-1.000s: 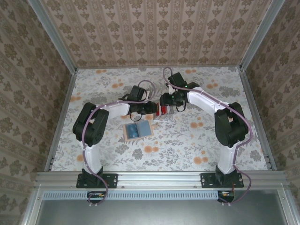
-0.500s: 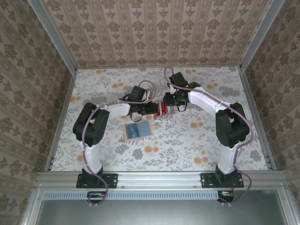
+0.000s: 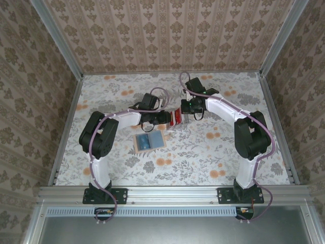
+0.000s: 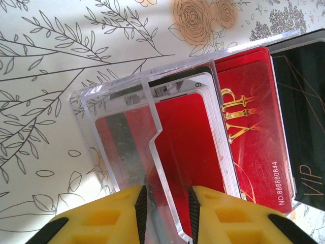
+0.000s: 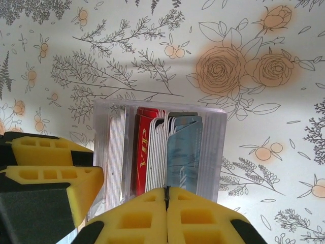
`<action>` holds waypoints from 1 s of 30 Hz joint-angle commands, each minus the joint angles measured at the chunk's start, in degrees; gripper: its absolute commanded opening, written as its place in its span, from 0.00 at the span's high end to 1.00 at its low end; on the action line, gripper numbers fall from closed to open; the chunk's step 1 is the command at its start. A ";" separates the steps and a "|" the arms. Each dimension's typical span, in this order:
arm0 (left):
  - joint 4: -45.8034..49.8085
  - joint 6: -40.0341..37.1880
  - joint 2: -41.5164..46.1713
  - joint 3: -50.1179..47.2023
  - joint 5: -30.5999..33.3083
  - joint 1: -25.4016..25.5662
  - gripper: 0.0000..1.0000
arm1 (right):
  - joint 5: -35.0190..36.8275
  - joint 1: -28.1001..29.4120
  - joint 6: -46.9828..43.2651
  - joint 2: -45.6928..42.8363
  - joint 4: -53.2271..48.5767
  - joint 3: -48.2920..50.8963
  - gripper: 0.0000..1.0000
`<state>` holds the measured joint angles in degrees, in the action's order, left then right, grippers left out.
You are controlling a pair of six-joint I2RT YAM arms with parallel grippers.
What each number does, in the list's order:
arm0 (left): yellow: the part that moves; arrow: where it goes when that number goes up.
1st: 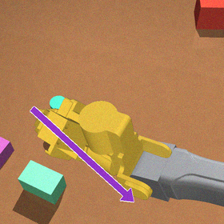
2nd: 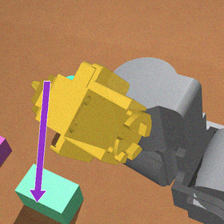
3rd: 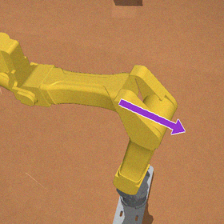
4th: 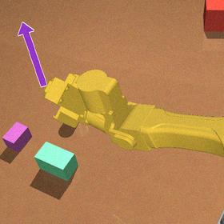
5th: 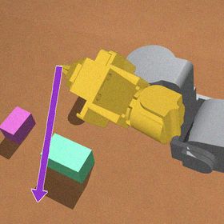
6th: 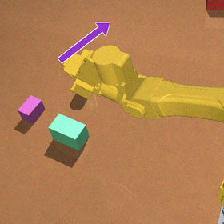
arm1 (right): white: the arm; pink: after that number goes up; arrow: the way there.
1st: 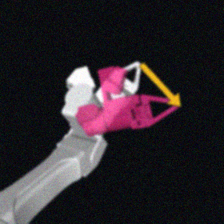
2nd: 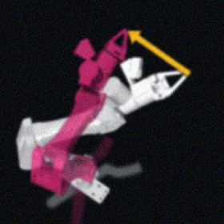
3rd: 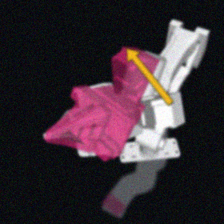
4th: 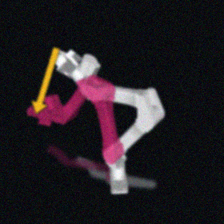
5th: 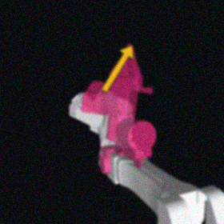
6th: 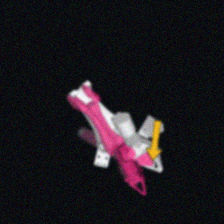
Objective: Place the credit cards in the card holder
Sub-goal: Pick up the credit card from the storage box.
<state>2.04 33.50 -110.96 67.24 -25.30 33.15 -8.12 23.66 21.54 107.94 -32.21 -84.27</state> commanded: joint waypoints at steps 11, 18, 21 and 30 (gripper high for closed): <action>2.85 -0.88 0.59 2.09 -0.01 0.47 0.70 | 1.68 -0.82 -1.79 -8.52 -2.22 1.72 0.99; 5.51 -2.58 6.63 2.04 2.53 -0.51 0.70 | 1.12 -0.84 -2.15 -16.26 -2.44 3.59 0.99; 6.62 -2.89 10.04 0.22 4.15 -1.61 0.69 | -3.40 -0.79 -1.19 -19.46 -0.33 5.82 0.99; 9.66 -2.04 21.75 -12.50 6.79 -6.60 0.68 | -18.19 1.55 9.18 -22.88 14.39 17.68 0.99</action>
<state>7.88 32.14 -91.72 58.52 -20.16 27.59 -19.18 23.75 25.61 85.71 -24.64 -70.11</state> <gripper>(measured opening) 0.315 0.067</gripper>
